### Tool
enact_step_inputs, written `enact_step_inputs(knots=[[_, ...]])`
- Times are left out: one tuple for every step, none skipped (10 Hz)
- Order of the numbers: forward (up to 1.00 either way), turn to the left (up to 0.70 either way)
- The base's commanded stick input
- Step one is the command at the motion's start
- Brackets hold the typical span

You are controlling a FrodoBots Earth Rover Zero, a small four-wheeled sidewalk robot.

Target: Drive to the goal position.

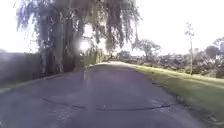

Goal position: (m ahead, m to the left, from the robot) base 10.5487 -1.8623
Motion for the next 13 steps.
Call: enact_step_inputs(knots=[[1.0, 0.0], [1.0, 0.0], [1.0, 0.0], [1.0, 0.0], [1.0, 0.0], [1.0, 0.0], [1.0, 0.0], [1.0, 0.0], [1.0, 0.0], [1.0, -0.4], [1.0, -0.4], [1.0, -0.4], [1.0, -0.39]])
